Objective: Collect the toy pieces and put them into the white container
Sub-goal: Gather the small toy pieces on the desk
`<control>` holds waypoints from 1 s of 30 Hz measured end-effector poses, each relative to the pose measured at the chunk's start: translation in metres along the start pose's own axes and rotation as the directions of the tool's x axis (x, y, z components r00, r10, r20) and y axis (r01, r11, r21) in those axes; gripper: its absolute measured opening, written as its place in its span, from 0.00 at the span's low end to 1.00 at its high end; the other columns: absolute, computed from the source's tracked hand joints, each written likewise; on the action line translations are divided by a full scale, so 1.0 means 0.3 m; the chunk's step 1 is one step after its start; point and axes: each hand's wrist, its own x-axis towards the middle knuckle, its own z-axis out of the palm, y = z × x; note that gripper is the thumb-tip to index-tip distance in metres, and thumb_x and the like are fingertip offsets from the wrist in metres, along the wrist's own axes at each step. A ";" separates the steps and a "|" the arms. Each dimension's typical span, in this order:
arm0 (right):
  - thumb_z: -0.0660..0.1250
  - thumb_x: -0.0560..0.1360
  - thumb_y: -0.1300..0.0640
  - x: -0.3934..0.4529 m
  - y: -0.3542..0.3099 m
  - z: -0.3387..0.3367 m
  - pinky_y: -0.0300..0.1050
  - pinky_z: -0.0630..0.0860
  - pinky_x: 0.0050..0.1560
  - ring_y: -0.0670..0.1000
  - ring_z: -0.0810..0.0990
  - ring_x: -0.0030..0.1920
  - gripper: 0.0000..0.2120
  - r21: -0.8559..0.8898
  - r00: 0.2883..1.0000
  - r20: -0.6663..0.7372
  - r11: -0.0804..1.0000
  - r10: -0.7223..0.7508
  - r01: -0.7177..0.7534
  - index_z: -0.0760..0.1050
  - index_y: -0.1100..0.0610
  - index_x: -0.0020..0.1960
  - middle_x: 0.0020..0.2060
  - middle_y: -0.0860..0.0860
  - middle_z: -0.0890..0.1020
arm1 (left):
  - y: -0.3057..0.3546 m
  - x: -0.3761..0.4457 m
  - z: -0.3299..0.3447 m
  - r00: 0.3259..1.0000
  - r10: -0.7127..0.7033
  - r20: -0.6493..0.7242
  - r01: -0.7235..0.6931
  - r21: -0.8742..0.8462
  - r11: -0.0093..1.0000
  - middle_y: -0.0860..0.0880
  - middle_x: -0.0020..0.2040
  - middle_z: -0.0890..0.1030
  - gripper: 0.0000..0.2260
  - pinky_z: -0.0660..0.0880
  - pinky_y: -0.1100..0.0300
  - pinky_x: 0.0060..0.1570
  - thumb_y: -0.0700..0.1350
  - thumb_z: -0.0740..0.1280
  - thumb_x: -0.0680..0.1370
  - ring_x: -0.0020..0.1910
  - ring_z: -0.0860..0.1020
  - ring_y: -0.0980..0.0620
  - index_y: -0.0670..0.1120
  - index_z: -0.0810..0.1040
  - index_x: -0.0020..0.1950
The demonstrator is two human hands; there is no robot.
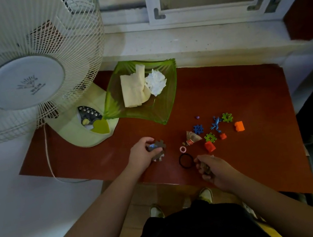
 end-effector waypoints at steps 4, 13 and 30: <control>0.61 0.80 0.57 -0.031 -0.001 -0.032 0.38 0.60 0.24 0.48 0.68 0.31 0.09 0.010 1.000 -0.026 1.000 0.000 0.000 0.74 0.63 0.47 0.34 0.54 0.73 | 0.015 0.029 0.037 1.000 0.001 0.008 -0.002 0.144 0.990 0.45 0.55 0.81 0.21 0.70 0.61 0.47 0.53 0.75 0.70 0.55 0.78 0.47 0.45 0.78 0.58; 0.64 0.79 0.55 -0.058 0.000 -0.108 0.38 0.64 0.23 0.48 0.71 0.32 0.10 0.166 0.996 -0.089 0.986 -0.004 0.019 0.76 0.62 0.48 0.35 0.54 0.75 | -0.011 0.012 0.052 0.996 0.091 -0.022 -0.080 0.302 0.950 0.47 0.53 0.73 0.17 0.70 0.51 0.52 0.54 0.76 0.69 0.55 0.71 0.45 0.50 0.75 0.52; 0.63 0.79 0.47 -0.052 -0.044 -0.198 0.40 0.69 0.31 0.46 0.72 0.31 0.11 -0.327 0.896 -0.323 0.925 -0.304 0.196 0.78 0.53 0.50 0.31 0.49 0.75 | -0.032 -0.037 0.077 0.996 0.066 0.053 -0.077 0.221 0.972 0.45 0.57 0.71 0.28 0.71 0.56 0.54 0.52 0.78 0.67 0.56 0.73 0.46 0.44 0.74 0.62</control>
